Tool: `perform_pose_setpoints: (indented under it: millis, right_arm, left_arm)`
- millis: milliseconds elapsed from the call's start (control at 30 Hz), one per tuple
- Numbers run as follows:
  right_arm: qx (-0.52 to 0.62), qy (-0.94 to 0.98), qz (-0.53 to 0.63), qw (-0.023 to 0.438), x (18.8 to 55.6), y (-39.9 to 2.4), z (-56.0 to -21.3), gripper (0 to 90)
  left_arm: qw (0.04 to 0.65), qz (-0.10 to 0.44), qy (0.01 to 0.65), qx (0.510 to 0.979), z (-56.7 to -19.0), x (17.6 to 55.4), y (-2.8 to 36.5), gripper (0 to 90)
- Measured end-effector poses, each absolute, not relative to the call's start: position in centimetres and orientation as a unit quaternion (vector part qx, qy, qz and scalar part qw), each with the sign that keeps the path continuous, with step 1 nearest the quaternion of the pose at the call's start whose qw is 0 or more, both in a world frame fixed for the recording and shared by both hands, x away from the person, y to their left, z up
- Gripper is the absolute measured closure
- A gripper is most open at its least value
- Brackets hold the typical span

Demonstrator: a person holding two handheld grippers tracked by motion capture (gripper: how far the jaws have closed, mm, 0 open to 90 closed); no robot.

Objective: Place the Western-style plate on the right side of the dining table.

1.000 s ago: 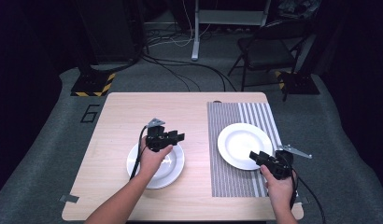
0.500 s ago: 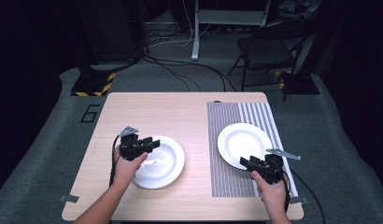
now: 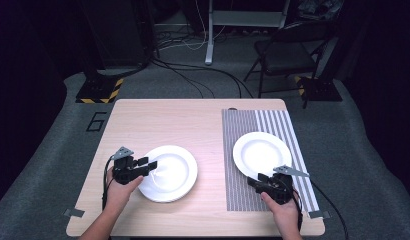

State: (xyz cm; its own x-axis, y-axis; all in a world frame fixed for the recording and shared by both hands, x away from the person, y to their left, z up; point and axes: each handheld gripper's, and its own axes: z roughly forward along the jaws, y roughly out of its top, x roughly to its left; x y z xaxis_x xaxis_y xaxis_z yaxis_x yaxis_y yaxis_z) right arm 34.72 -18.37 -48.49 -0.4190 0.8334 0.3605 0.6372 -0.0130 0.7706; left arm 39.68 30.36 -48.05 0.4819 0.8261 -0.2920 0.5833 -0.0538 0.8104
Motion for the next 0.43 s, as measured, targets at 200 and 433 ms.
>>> perform_pose_setpoints:
  millis: [200, 433]
  right_arm:
    - [0.487, 0.732, 0.461, 0.119, 34.5, -17.0, -49.5, 44.0]
    - [0.451, 0.756, 0.458, 0.123, 34.3, -16.2, -50.4, 38.5]
  left_arm:
    - [0.482, 0.125, 0.499, 0.709, -48.7, 39.6, 31.4, 47.0]
    - [0.479, 0.137, 0.508, 0.703, -48.8, 39.9, 32.6, 41.6]
